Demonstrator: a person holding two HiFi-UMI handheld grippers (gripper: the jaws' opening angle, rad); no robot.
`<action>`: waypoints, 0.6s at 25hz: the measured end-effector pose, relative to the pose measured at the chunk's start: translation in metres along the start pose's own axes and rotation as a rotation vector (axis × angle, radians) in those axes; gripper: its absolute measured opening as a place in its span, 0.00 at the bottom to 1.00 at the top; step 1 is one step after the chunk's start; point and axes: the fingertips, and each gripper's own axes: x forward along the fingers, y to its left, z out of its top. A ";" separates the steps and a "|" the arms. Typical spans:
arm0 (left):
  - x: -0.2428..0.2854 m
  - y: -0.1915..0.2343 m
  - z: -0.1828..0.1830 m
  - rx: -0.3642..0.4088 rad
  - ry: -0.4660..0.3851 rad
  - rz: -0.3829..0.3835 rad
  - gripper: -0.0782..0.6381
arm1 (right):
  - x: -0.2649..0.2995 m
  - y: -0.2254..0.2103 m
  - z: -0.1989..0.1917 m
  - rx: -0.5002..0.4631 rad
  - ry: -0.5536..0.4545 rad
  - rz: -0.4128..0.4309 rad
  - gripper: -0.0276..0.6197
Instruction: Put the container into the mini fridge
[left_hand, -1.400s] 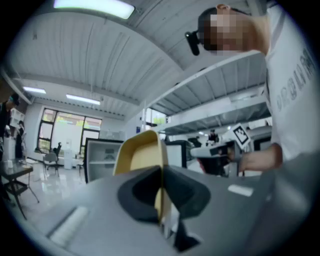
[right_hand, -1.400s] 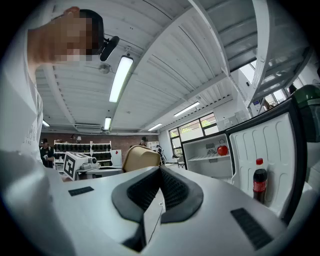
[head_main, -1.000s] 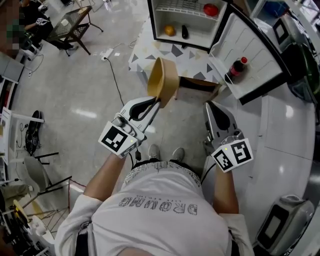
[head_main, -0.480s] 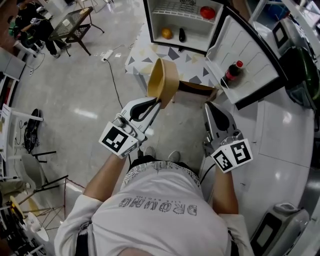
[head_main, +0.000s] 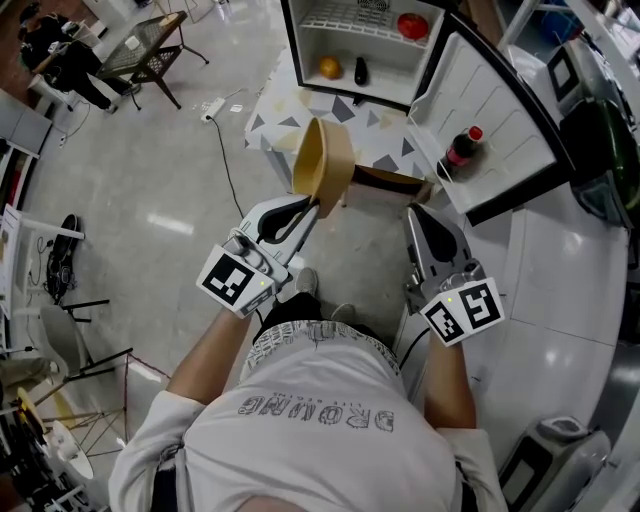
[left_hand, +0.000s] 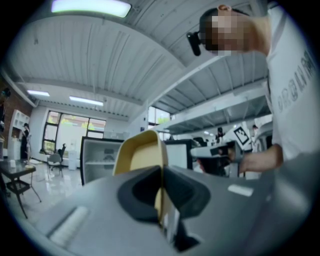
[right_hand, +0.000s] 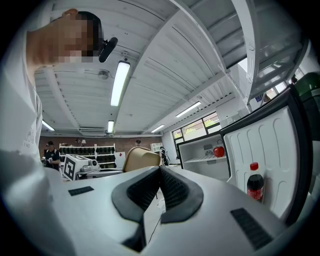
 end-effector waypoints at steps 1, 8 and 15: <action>0.003 0.002 -0.001 0.000 0.000 -0.001 0.14 | 0.001 -0.003 0.000 0.000 0.001 -0.002 0.04; 0.021 0.025 -0.007 -0.011 -0.003 -0.006 0.14 | 0.022 -0.020 -0.007 0.003 0.018 -0.009 0.04; 0.042 0.074 -0.017 -0.024 0.001 -0.017 0.14 | 0.070 -0.041 -0.011 0.006 0.030 -0.020 0.04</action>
